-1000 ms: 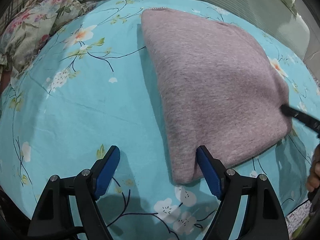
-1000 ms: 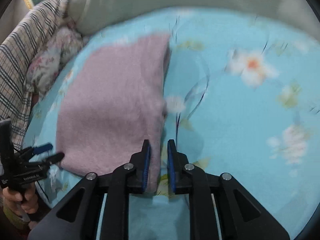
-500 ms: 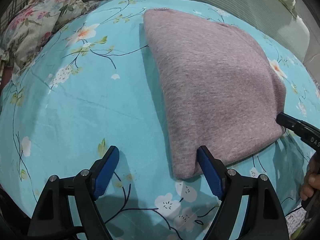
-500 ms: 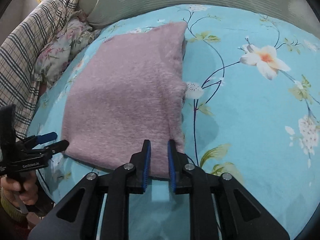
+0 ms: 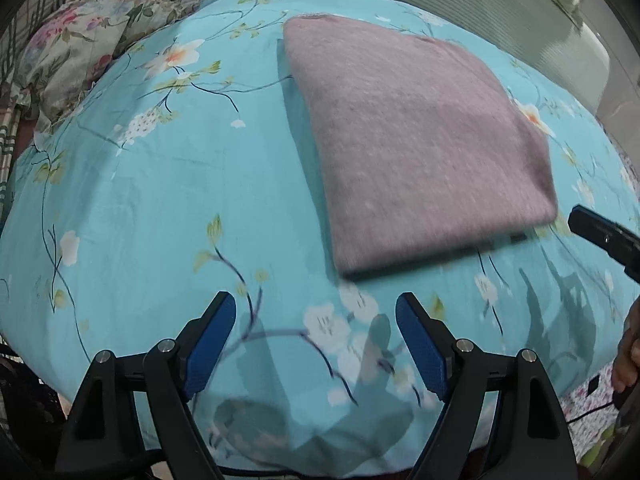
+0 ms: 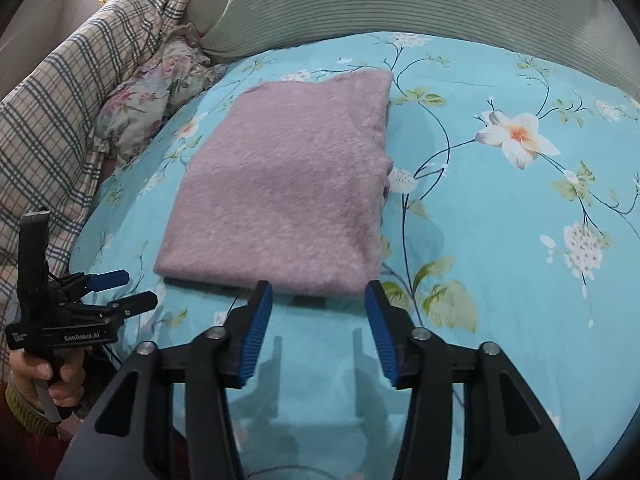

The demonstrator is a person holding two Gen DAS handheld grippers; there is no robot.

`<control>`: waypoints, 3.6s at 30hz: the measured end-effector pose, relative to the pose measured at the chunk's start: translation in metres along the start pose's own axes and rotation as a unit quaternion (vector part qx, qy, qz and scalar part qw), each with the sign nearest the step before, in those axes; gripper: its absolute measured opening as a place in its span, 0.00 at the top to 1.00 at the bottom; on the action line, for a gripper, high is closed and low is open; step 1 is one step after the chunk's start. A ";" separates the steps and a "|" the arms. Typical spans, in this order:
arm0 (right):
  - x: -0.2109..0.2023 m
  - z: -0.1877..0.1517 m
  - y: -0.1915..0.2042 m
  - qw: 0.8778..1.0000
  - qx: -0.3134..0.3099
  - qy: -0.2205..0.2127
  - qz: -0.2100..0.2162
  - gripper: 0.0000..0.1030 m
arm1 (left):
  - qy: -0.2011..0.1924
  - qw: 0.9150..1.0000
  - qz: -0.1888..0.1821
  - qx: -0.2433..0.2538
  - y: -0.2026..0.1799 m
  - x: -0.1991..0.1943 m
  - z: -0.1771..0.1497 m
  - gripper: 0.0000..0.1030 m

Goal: Fold small clothes

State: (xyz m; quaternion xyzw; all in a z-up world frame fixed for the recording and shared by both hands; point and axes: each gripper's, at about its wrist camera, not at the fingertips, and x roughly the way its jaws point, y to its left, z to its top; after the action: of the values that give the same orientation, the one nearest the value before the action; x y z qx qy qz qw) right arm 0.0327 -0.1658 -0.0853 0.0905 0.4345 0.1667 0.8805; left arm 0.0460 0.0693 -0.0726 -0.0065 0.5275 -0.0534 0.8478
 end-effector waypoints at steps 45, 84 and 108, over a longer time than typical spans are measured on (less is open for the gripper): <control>-0.028 0.009 0.030 0.998 -0.061 0.003 0.016 0.08 | -0.077 0.992 0.080 0.056 -0.027 -0.072 0.026 0.15; 0.000 0.043 0.027 0.998 -0.068 0.007 0.010 0.08 | -0.068 0.993 0.078 0.058 -0.040 -0.046 0.055 0.15; -0.007 0.044 0.028 0.998 -0.066 0.000 0.013 0.08 | -0.063 0.994 0.078 0.053 -0.041 -0.049 0.054 0.10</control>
State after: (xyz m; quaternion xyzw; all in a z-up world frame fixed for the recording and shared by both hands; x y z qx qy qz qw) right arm 0.0576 -0.1432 -0.0445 0.0376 0.4209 0.2065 0.8825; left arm 0.0692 0.0310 -0.0021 0.0763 0.4684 -0.0150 0.8801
